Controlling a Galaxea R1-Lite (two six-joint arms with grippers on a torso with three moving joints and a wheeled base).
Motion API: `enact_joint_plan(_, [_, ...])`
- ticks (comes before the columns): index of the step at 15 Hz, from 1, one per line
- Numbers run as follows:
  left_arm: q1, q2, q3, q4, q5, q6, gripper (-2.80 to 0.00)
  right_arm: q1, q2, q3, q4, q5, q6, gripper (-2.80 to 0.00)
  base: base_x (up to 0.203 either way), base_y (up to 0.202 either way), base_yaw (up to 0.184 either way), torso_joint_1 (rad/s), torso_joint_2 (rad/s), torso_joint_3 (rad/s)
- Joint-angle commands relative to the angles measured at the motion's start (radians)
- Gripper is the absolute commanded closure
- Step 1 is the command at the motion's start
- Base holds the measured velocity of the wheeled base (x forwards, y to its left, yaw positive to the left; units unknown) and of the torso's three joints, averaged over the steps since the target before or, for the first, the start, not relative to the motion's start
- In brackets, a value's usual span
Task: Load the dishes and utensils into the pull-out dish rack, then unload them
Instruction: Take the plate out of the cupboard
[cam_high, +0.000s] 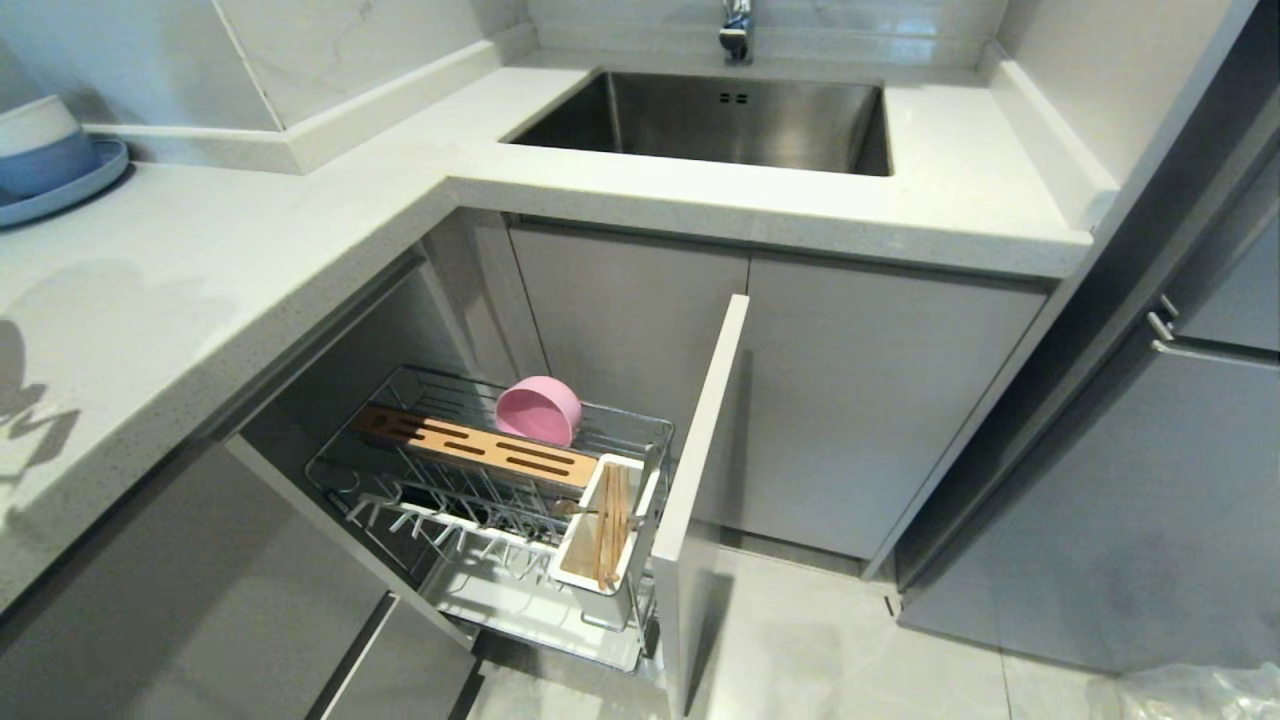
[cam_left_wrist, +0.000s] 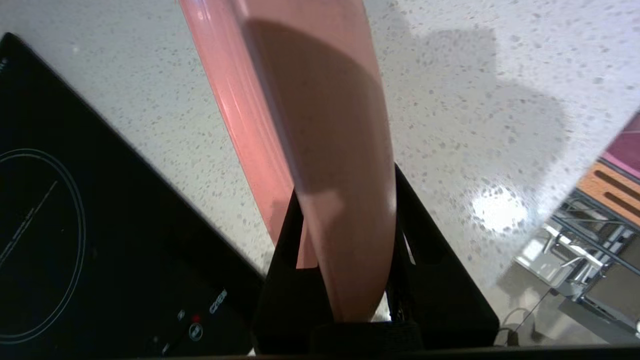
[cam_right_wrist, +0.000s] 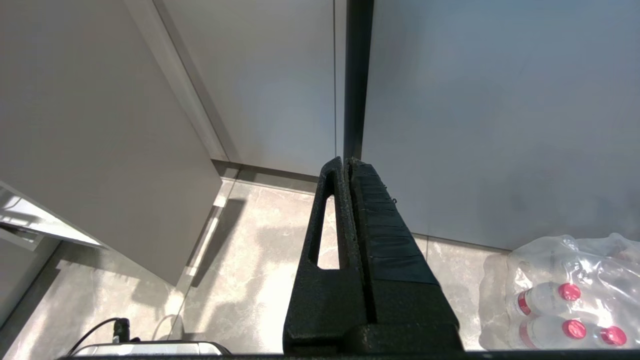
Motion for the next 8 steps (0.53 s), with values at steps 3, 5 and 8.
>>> enact_joint_plan(3, [-0.007, 0.081, -0.003, 0.006, 0.006, 0.007, 0.0, 0.0, 0.0, 0.002, 0.0, 0.0, 0.0, 0.0, 0.0, 0.0, 0.0, 0.0, 0.0, 0.0])
enact_joint_plan(5, [-0.014, 0.103, -0.003, 0.007, 0.007, 0.005, 0.0, 0.0, 0.0, 0.002, 0.0, 0.0, 0.0, 0.0, 0.0, 0.0, 0.0, 0.0, 0.0, 0.0])
enact_joint_plan(8, [-0.022, 0.117, -0.003, 0.005, 0.017, 0.003, 0.0, 0.0, 0.0, 0.002, 0.0, 0.0, 0.0, 0.0, 0.0, 0.0, 0.0, 0.0, 0.0, 0.0])
